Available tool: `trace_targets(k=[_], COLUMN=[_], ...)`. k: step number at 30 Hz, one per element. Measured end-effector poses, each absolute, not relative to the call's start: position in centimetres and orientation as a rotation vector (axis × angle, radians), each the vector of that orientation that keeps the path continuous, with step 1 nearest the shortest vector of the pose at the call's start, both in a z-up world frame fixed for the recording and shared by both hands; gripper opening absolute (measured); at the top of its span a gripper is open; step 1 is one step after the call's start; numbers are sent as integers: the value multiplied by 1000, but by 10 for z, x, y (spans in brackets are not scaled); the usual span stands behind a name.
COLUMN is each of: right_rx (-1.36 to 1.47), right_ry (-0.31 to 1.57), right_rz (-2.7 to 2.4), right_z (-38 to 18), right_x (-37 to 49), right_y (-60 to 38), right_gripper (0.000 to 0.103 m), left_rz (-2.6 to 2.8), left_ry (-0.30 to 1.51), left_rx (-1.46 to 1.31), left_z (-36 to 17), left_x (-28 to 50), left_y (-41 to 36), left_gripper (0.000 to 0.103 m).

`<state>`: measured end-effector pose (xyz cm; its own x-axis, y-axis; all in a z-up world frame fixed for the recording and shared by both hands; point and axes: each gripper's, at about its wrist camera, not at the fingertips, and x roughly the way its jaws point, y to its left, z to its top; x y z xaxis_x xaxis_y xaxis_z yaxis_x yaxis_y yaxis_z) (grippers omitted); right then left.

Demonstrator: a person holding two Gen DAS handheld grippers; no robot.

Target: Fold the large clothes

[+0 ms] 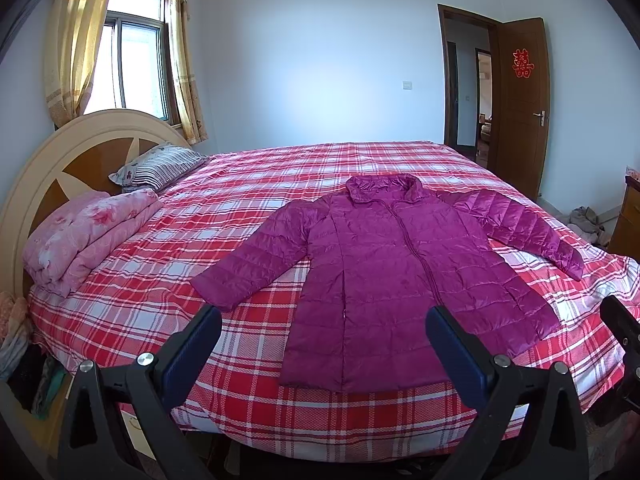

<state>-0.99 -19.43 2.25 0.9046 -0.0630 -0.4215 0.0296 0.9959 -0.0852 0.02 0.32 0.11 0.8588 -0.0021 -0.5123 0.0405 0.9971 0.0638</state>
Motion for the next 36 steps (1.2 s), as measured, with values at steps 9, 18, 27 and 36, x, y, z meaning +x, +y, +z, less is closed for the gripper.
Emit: trace_targets(k=[9, 18, 27, 36], right_rx=[-76, -75, -73, -61], right_ry=[444, 446, 451, 457], right_rz=[-44, -43, -38, -4], right_z=[20, 20, 17, 16], right_x=[-9, -9, -10, -4], right_y=[-192, -192, -190, -195], right_gripper=[103, 103, 103, 103], left_rz=[-23, -22, -22, -21], left_ry=[536, 533, 536, 536], left_rx=[79, 79, 82, 113], left_z=[-3, -4, -5, -9], left_x=[2, 2, 4, 11], left_y=[4, 4, 4, -1], left_gripper=[102, 102, 102, 102])
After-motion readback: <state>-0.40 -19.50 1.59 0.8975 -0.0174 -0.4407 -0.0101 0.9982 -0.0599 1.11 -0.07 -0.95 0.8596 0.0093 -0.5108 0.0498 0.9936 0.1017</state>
